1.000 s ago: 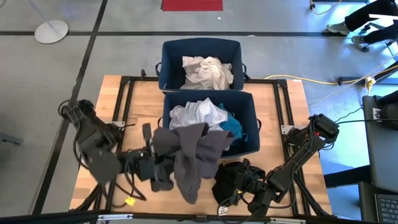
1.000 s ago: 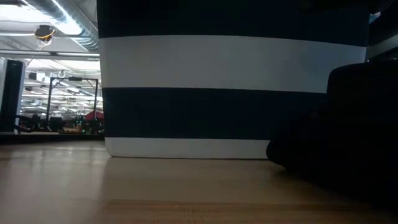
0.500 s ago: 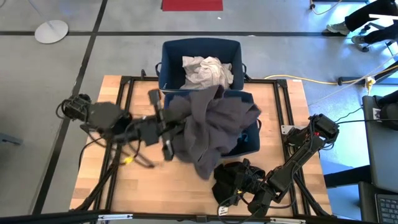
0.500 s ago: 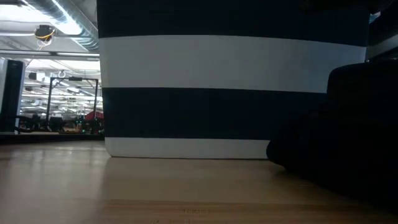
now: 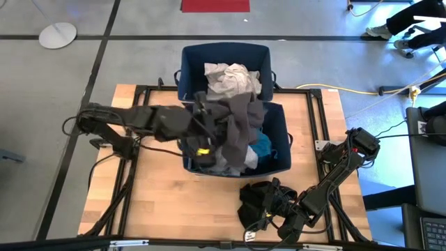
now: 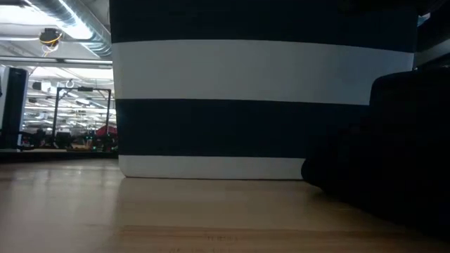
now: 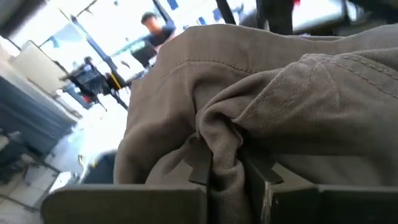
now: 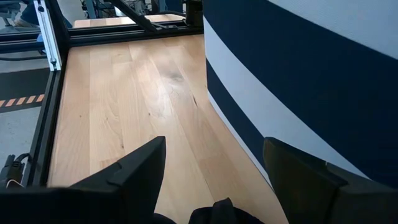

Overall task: Sort clothes
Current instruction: Put the gray shorts into the bottom blue laundry bin

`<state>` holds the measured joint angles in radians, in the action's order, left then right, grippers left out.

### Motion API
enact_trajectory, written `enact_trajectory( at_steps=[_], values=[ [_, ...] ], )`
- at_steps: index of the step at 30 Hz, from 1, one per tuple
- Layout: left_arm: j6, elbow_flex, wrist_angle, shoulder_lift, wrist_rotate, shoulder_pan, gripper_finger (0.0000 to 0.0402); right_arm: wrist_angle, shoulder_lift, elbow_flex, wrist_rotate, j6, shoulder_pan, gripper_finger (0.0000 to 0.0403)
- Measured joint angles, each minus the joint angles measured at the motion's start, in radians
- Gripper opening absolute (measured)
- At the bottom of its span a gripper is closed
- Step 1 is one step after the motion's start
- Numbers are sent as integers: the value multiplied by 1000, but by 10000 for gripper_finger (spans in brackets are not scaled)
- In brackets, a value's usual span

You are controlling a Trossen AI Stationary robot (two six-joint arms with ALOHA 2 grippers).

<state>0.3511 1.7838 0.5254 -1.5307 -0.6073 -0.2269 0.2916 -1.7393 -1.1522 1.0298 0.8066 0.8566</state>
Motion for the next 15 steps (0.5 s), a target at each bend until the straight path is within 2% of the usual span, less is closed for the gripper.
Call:
enact_trajectory(
  at_steps=[6,9,15],
  values=[
    [6,-197,-17,0,82,20,31,4,0,0,1,0,0,271],
    [17,-299,-82,0,107,25,30,4,0,0,1,0,0,271],
    [-62,-494,-222,1,184,76,35,3,0,0,9,-1,0,271]
  ],
)
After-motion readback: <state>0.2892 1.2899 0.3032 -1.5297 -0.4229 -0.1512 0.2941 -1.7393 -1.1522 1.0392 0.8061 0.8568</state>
